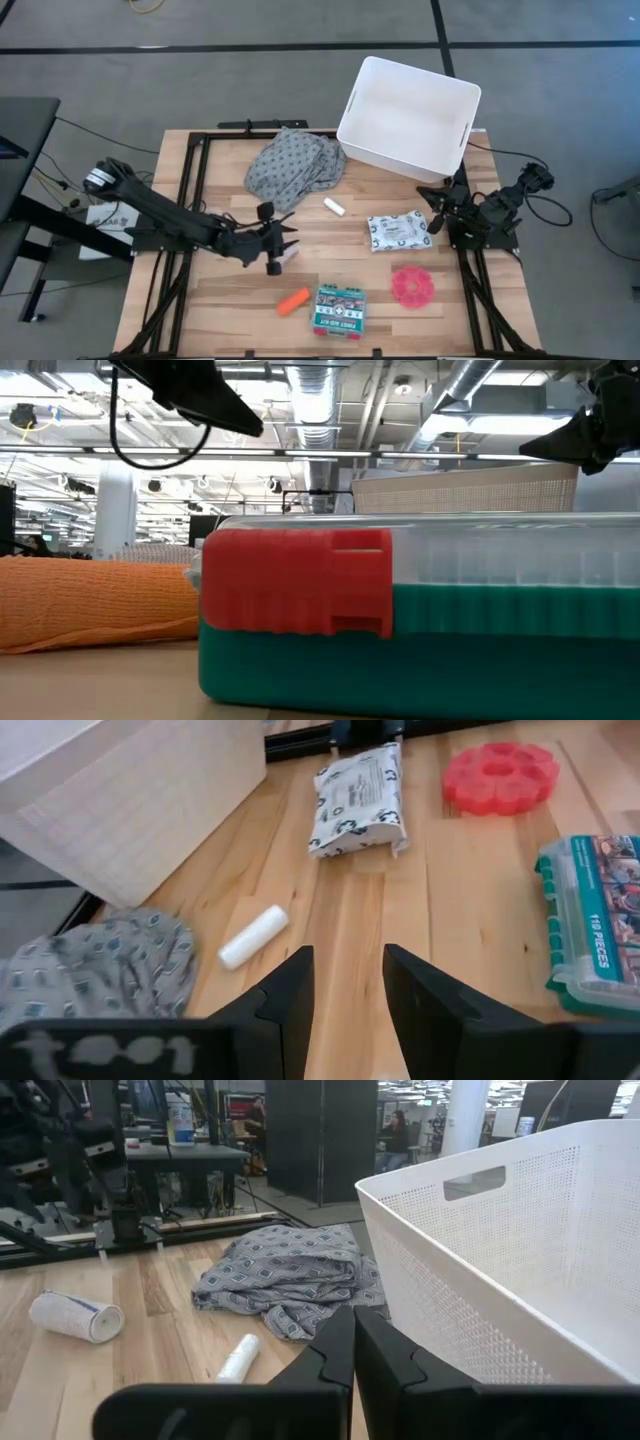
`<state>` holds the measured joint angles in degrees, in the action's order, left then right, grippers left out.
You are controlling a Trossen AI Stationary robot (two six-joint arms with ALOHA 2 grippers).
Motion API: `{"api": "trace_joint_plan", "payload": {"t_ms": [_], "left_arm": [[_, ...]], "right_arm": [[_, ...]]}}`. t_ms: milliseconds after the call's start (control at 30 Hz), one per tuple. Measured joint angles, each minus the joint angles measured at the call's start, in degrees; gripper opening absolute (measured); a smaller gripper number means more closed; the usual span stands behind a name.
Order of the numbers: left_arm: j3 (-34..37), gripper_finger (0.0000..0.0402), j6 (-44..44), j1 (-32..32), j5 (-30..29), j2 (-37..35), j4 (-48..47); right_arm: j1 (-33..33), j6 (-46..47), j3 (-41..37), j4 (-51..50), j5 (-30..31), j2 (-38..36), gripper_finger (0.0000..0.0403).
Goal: Pick & place medical supplies in basket/bin
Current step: Put the white bandage in the white bin
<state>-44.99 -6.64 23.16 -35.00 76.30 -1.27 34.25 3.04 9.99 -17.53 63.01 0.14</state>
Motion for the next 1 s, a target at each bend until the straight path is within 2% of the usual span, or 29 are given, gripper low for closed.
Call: {"api": "trace_joint_plan", "payload": {"t_ms": [200, 467, 600, 767, 1000], "left_arm": [[0.0, 0.0112, -2.3, -0.2, -1.4, 3.8, 5.3], [0.0, 0.0117, -3.3, -1.1, -1.3, 4.1, 4.7], [0.0, 0.013, -3.6, -1.1, 1.5, 4.1, 4.3], [0.0, 0.016, -3.6, -1.1, 5.3, 4.1, 4.4], [0.0, 0.0238, -5.5, -0.7, 7.8, 4.1, 4.5]], "right_arm": [[0.0, 0.0, 0.0, 0.0, 0.0, 0.0, 0.0], [0.0, 0.0, 0.0, 0.0, 0.0, 0.0, 0.0], [0.0, 0.0, 0.0, 0.0, 0.0, 0.0, 0.0], [0.0, 0.0, 0.0, 0.0, 0.0, 0.0, 0.0], [0.0, 0.0, 0.0, 0.0, 0.0, 0.0, 0.0]]}}
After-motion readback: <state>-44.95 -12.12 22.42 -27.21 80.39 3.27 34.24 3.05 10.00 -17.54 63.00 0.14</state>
